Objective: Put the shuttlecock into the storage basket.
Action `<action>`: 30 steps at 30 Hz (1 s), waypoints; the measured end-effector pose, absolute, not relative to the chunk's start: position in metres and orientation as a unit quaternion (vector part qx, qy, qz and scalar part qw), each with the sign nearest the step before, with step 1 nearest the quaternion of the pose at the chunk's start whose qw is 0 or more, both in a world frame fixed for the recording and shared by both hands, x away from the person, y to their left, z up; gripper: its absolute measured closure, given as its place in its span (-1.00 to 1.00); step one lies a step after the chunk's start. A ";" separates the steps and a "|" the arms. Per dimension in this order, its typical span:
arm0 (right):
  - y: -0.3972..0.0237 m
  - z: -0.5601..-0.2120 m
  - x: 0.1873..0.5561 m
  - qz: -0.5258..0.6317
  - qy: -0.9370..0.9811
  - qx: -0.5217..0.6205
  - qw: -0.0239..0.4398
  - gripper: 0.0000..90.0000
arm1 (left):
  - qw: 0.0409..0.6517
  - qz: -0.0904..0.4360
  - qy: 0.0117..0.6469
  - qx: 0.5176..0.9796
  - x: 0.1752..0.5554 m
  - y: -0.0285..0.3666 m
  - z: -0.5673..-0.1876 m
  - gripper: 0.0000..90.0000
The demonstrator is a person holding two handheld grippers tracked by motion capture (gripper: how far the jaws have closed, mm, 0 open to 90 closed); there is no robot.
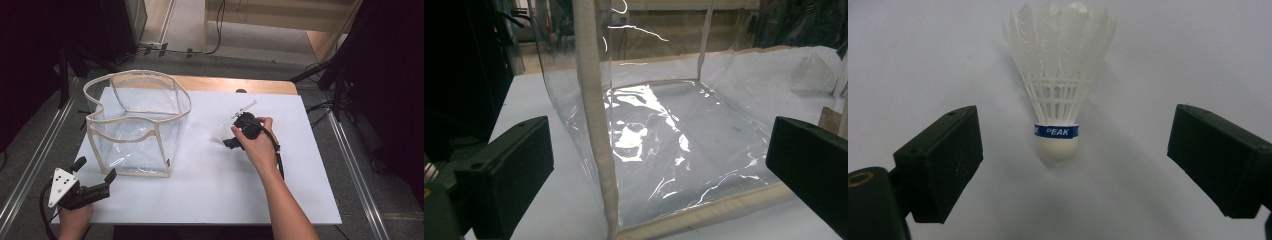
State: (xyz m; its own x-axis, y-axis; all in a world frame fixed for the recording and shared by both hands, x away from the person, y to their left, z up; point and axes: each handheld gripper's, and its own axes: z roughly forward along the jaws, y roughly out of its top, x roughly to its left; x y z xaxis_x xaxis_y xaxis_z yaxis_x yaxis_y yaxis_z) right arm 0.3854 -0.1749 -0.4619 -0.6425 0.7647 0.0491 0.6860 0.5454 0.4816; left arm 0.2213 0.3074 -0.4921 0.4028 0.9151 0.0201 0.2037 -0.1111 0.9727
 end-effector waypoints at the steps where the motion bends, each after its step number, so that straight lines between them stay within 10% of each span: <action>1: -0.174 -0.463 0.386 0.236 0.875 0.414 0.083 -0.87 | 0.515 0.345 0.424 0.660 0.221 0.307 -0.492 -1.00; 30: -0.164 -0.482 0.390 0.203 0.882 0.420 0.061 -0.57 | 0.515 0.345 0.424 0.660 0.221 0.308 -0.492 -1.00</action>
State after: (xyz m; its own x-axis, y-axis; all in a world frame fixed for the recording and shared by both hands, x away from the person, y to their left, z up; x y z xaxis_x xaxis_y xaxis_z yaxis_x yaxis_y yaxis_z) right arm 0.3899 -0.1643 -0.4819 -0.6392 0.7664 0.0637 0.7172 0.5642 0.4091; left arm 0.2213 0.3076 -0.4920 0.4018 0.9156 0.0187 0.2034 -0.1091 0.9730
